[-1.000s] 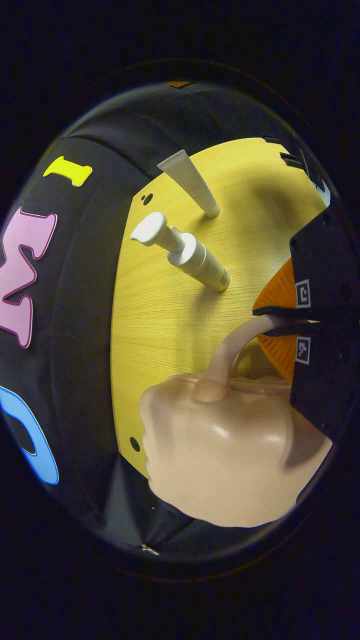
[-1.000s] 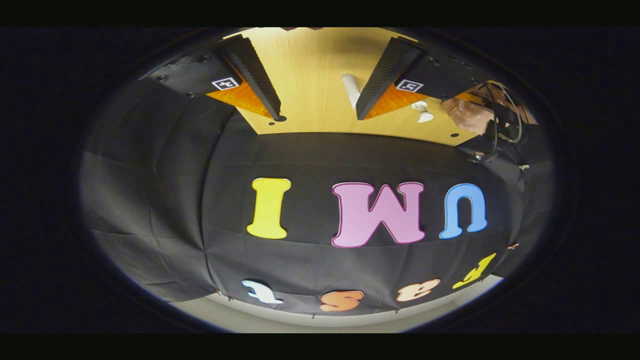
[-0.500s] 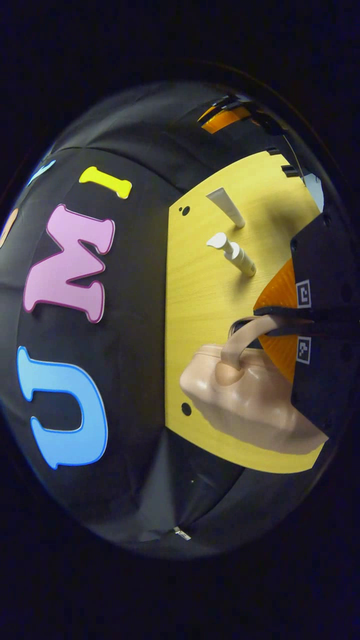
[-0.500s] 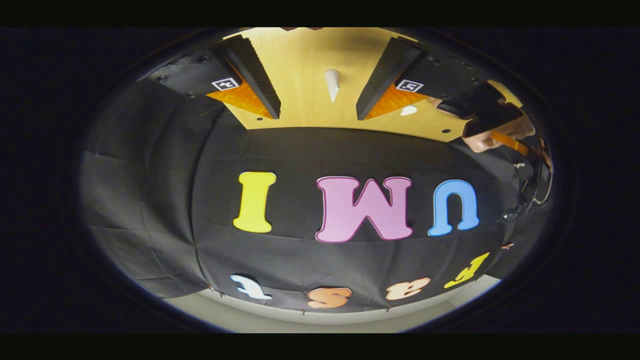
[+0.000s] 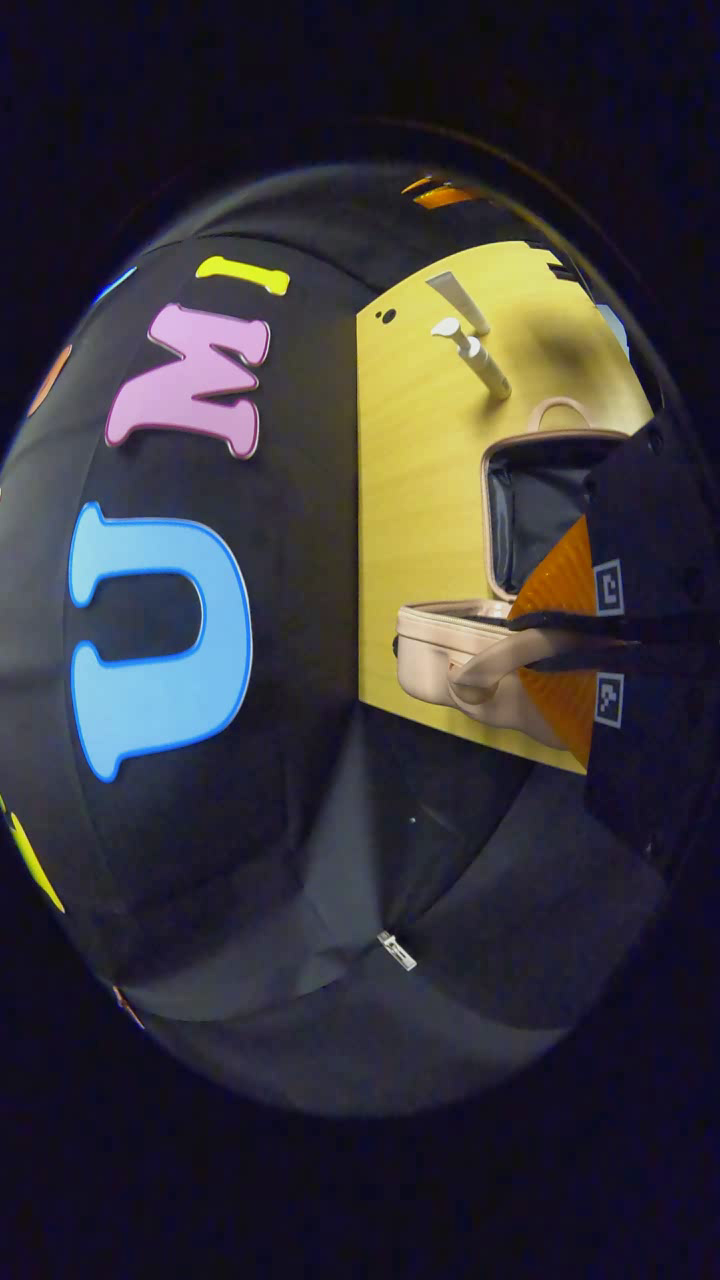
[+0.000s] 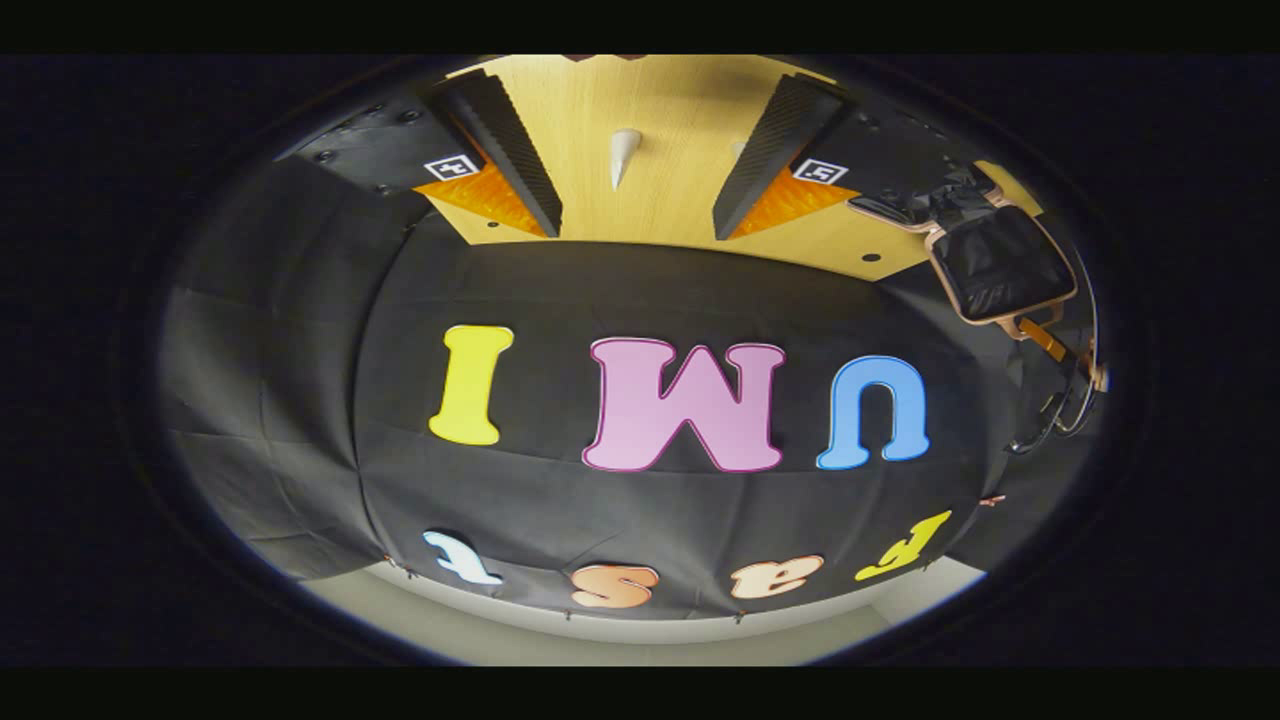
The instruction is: First open the suitcase, pack the skin care products into it, and then close the suitcase.
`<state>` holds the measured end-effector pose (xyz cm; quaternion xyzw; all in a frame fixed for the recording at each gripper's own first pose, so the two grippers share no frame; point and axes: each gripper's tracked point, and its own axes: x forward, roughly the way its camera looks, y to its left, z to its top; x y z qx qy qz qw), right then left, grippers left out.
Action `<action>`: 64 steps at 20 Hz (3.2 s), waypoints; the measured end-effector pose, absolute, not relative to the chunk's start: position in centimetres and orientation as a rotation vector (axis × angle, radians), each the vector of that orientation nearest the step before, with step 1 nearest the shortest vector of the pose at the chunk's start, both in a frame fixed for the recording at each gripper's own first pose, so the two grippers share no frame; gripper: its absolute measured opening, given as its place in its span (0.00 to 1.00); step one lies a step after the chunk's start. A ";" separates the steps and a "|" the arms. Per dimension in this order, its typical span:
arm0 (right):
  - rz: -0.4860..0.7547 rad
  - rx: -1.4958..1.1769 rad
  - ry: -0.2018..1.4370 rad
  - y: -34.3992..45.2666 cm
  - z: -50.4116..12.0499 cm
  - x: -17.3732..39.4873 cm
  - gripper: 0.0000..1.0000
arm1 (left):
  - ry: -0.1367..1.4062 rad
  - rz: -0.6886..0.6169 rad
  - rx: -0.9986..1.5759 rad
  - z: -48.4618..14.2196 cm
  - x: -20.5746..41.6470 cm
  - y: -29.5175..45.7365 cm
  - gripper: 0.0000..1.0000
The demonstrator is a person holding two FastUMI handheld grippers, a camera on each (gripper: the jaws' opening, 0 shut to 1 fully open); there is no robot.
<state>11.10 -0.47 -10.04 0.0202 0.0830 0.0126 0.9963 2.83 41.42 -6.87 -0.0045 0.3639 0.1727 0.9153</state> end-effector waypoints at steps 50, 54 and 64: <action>-0.006 0.056 0.639 -2.1 -39.8 20.0 0.98 | 0.675 -0.095 -0.025 -32.9 21.3 2.0 0.97; -0.021 0.119 0.642 -1.9 -41.8 22.4 0.98 | 0.669 -0.142 -0.041 -34.1 23.7 0.6 0.97; 0.154 0.114 0.546 3.2 -31.1 18.5 0.36 | 0.811 -0.138 -0.088 -27.0 21.2 3.3 0.58</action>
